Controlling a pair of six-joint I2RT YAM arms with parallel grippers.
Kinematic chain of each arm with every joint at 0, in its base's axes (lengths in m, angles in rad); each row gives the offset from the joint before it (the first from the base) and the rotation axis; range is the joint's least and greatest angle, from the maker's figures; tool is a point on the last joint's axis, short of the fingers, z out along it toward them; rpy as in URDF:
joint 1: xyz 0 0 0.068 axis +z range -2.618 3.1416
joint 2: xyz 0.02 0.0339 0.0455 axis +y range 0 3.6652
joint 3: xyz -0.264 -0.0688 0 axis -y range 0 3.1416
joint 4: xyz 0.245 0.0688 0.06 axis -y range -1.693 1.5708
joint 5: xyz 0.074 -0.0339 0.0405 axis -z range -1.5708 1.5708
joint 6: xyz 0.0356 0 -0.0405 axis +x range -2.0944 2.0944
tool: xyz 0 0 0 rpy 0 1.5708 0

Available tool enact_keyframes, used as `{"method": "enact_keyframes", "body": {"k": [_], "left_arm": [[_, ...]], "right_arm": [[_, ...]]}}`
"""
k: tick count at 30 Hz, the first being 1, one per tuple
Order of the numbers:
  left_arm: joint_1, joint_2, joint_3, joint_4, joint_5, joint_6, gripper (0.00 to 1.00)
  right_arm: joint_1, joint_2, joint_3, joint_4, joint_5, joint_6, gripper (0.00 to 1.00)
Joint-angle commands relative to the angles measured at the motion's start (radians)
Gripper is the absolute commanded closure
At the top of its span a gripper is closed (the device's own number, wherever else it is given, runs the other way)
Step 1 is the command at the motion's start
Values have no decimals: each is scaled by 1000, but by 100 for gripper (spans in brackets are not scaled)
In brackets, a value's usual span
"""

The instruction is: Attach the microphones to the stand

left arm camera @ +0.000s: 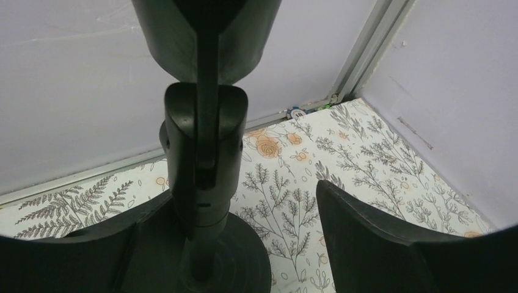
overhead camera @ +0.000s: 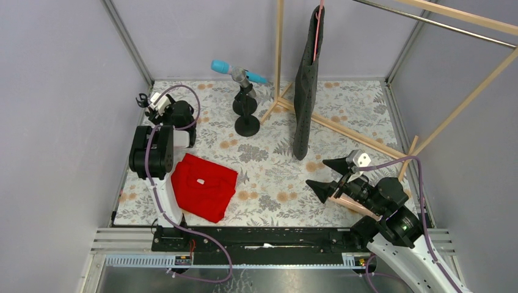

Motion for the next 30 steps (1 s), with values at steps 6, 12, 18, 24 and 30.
{"method": "enact_keyframes", "body": {"k": [6,12,18,24,30], "left_arm": [[40,62,74,135,31,52,36],[49,73,57,210,51,89,62],[46,33,2,258,123,69,83],[-15,-93,-125,354,229,117,100],[-177,-313,-289,360,175,224,100]], "right_arm": [[2,4,8,23,-10,-7,4],[3,4,-4,33,-4,-5,4],[2,4,-7,51,-6,8,4],[3,-12,-2,52,3,19,4],[2,4,26,37,160,96,5]]}}
